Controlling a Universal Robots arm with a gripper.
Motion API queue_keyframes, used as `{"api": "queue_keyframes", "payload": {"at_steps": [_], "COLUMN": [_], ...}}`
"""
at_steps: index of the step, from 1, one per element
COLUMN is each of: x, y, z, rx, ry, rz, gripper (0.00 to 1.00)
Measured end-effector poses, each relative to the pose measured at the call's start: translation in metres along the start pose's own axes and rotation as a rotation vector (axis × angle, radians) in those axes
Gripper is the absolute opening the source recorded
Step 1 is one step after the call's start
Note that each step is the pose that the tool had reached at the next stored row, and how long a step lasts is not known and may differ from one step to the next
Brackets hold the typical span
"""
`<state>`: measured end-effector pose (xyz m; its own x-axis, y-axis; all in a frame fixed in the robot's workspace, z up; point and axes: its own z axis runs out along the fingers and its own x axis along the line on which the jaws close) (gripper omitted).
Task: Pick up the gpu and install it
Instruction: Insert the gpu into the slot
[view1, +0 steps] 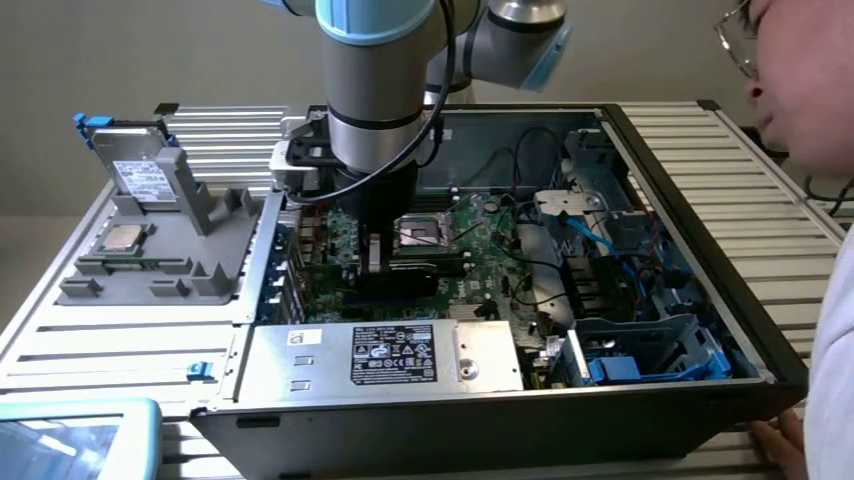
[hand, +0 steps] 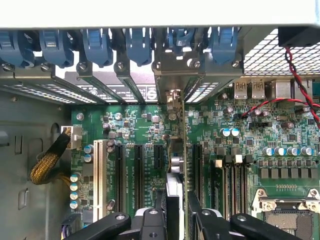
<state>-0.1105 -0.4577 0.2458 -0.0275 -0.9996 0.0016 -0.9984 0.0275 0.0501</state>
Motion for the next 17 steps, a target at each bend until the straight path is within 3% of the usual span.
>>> {"api": "queue_keyframes", "payload": {"at_steps": [17], "x": [-0.0003], "y": [0.0], "z": [-0.0001], "rx": [-0.0001], "ry": [0.0003], "rz": [0.0], "gripper": [0.27]}}
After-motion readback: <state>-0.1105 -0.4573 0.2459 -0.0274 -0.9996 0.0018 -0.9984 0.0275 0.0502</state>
